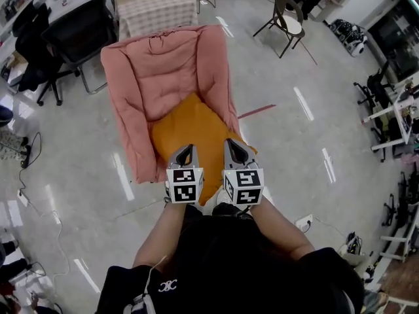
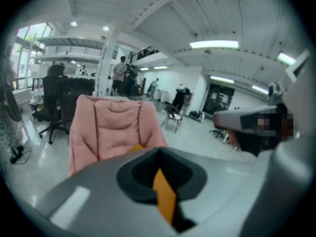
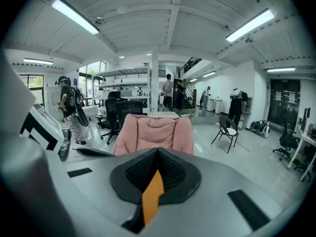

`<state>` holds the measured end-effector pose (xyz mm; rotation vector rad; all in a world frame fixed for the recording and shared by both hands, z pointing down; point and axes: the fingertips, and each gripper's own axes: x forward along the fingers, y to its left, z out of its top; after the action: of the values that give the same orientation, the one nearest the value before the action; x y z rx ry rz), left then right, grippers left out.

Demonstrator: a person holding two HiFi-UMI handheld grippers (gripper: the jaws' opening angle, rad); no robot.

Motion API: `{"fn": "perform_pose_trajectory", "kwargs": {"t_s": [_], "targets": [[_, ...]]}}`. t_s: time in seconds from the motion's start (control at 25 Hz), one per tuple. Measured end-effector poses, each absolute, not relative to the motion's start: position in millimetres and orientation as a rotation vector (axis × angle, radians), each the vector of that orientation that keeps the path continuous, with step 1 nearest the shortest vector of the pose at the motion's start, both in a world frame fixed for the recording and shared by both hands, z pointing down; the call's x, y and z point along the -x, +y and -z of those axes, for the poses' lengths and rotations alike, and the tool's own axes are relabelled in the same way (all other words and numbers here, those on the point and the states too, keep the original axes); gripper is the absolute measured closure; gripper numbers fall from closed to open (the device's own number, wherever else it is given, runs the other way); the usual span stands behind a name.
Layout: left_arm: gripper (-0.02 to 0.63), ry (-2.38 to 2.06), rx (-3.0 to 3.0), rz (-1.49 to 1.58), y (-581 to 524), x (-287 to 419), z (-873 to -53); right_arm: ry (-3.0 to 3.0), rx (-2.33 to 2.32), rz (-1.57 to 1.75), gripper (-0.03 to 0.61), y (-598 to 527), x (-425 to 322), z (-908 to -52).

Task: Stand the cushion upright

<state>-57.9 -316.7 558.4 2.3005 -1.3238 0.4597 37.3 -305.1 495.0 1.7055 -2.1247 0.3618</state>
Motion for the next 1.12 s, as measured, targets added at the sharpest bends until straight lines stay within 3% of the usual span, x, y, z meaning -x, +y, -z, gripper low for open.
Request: {"fn": "perform_pose_trajectory", "kwargs": {"t_s": [0.24,0.32,0.56,0.68,0.96,1.12], "targets": [[0.618,-1.285,-2.267,-0.625,-304.9,29.9,-607.1,-2.119,-1.671,-0.412,0.581,-311.5,-79.3,-503.6],[0.522,-1.262,-2.238,-0.699,-291.5,20.8,-627.9,-2.124,-1.648,-0.448,0.581,-308.7,-95.2,-510.1],[0.420,-1.220,-2.125,-0.894,-243.0,1.0,-697.1,-2.135,-1.547,-0.538,0.581,-293.7,-127.9,-543.7],[0.258,-1.167,-2.072,-0.933,-221.4,-15.5,-734.9,-2.142,-1.485,-0.564,0.581,-288.5,-140.9,-561.4],[0.190,-1.034,-1.948,-1.103,-177.5,-31.7,-819.3,-2.165,-1.374,-0.556,0.581,-285.5,-149.2,-577.8],[0.190,-1.014,-1.887,-1.141,-165.1,-28.0,-847.0,-2.163,-1.366,-0.530,0.581,-284.5,-148.4,-573.6]]}}
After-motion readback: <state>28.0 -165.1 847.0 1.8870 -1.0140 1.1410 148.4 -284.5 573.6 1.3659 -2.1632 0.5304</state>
